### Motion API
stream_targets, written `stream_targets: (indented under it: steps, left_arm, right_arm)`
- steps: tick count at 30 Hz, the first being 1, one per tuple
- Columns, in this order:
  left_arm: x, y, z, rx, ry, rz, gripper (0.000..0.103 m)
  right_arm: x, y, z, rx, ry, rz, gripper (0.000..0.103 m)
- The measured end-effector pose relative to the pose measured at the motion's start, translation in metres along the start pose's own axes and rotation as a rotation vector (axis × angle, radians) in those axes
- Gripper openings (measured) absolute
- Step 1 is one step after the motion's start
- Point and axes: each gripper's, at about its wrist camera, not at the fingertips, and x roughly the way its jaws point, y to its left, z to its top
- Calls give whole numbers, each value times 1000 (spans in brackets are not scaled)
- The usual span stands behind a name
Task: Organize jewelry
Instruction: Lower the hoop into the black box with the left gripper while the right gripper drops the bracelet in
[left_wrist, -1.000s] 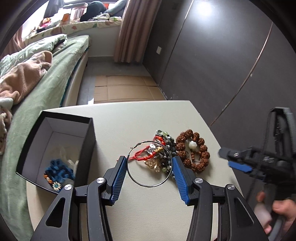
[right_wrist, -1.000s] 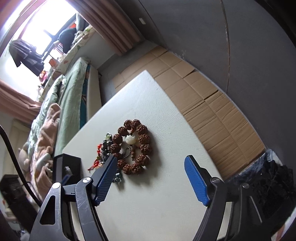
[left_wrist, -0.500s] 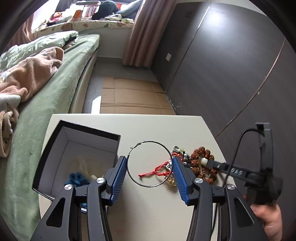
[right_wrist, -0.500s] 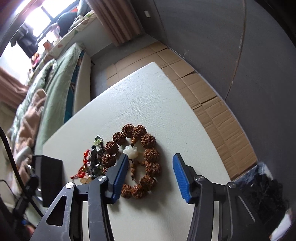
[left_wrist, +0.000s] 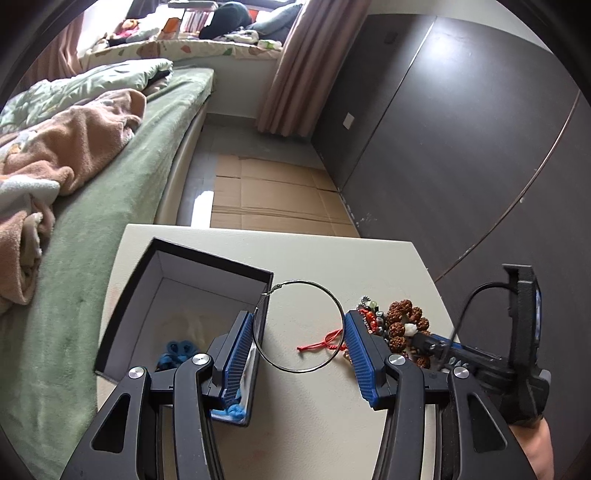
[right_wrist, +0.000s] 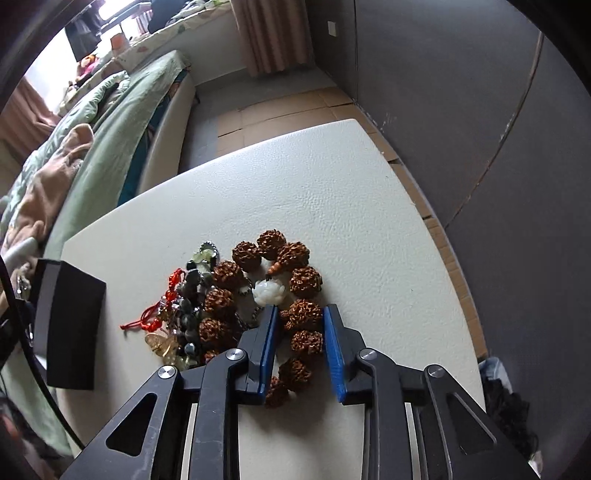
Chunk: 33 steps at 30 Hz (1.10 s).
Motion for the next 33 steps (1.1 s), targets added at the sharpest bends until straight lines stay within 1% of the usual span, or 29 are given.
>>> stream_targets:
  steps: [1, 2, 6, 10, 17, 22, 28, 31, 33]
  left_arm:
    - [-4, 1, -1, -2, -8, 3, 52]
    - [-7, 2, -1, -2, -14, 6, 52]
    - [-15, 5, -3, -7, -32, 16, 52]
    - [-18, 7, -5, -5, -35, 27, 52]
    - [-26, 20, -1, -19, -63, 52, 52]
    - [-29, 32, 5, -43, -77, 70, 52]
    - [-25, 48, 11, -78, -60, 132, 52]
    - [-20, 57, 14, -110, -33, 118, 53]
    - [-17, 62, 15, -128, -6, 100, 58]
  right_arm:
    - [-3, -3, -1, 14, -7, 9, 25]
    - [-6, -6, -2, 31, -16, 23, 18]
    - [-26, -17, -5, 74, -68, 92, 18]
    - [-47, -20, -10, 97, -125, 148, 18]
    - [-72, -12, -6, 126, -207, 232, 18]
    - [-86, 0, -5, 116, -255, 311, 18]
    - [-97, 21, -5, 77, -303, 381, 18]
    - [-99, 33, -4, 65, -313, 428, 18]
    - [-100, 41, -4, 55, -316, 457, 18]
